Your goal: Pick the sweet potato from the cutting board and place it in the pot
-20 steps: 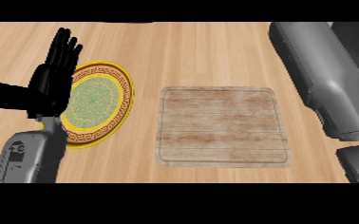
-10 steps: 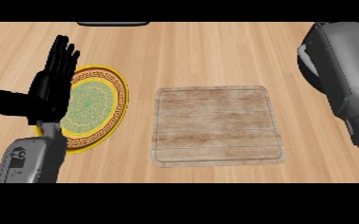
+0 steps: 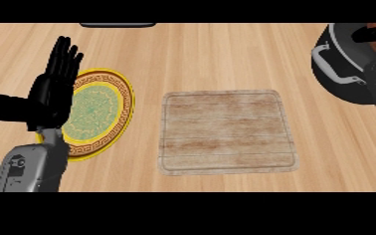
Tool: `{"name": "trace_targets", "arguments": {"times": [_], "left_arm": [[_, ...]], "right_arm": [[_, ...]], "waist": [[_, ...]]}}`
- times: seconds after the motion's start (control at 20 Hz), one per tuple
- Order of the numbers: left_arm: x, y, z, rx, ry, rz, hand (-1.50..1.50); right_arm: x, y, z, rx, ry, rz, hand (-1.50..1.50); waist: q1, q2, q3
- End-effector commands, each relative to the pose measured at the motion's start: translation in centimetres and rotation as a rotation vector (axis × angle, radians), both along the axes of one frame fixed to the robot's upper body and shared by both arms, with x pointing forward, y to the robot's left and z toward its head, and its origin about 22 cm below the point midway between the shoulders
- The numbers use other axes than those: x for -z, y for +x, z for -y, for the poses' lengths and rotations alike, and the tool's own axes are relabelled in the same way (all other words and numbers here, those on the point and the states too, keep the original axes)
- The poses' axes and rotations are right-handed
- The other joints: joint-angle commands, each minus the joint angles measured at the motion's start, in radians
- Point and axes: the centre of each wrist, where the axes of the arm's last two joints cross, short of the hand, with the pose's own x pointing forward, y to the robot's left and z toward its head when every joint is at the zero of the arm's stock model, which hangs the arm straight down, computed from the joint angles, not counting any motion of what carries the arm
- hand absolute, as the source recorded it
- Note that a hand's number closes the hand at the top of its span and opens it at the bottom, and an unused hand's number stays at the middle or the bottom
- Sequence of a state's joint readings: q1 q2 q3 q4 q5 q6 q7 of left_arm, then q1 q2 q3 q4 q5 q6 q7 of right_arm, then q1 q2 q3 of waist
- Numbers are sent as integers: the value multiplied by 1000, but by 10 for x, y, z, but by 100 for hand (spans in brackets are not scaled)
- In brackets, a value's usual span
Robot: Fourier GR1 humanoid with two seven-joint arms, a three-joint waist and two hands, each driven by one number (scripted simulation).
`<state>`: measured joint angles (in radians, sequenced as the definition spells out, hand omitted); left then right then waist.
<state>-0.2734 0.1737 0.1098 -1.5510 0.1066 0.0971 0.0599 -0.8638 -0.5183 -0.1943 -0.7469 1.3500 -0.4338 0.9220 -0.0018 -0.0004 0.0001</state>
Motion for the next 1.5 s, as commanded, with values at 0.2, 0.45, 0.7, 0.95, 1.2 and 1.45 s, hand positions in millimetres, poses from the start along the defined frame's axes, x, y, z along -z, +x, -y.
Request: {"name": "trace_targets", "arguments": {"times": [0.2, 0.45, 0.7, 0.95, 1.2, 1.45], "left_arm": [[3, 18, 5, 17, -3, 8, 0], [4, 1, -8, 7, 1, 10, 0], [1, 4, -11, 11, 12, 19, 0], [-6, 4, 5, 35, 1, 5, 0], [-14, 8, -2, 0, 8, 12, 0], [-4, -5, -10, 11, 8, -5, 0]], "right_arm": [[49, -19, 46, 42, 26, 0, 150], [56, -33, 77, 39, 269, -39, 150], [83, -33, 66, -65, 412, 16, -150], [73, -23, 61, -178, 342, 77, -150], [52, -24, 67, -214, 332, 311, -150], [39, -27, 75, -133, 430, 535, -150]], "waist": [[14, 9, 1], [14, 7, 2], [22, 10, 2], [31, 11, 2], [13, 4, 1], [12, 0, 1]]}}
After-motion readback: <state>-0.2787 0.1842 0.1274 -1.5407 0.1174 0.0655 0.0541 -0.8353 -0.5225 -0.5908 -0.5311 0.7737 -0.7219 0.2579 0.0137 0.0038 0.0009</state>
